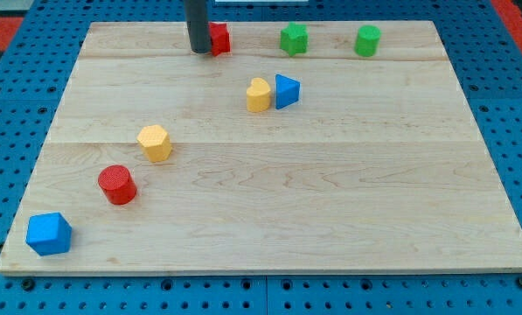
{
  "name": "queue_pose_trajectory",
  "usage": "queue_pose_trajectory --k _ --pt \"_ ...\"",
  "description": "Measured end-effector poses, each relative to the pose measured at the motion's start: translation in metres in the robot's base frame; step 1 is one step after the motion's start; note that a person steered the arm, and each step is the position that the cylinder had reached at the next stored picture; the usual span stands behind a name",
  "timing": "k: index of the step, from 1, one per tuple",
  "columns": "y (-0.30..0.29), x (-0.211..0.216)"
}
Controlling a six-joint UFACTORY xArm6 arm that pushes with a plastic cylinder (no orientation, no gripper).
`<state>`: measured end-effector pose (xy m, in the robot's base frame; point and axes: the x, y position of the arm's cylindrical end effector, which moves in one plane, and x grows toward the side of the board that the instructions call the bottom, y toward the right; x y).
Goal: Slightly touch the yellow heart
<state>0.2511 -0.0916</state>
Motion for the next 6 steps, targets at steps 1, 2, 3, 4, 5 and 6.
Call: queue_pose_trajectory --k 1,2,3,4,5,6 --pt "0.003 0.046" --pt "0.050 0.084" --pt "0.073 0.122" --pt "0.085 0.181" --pt "0.089 0.237" --pt "0.056 0.268"
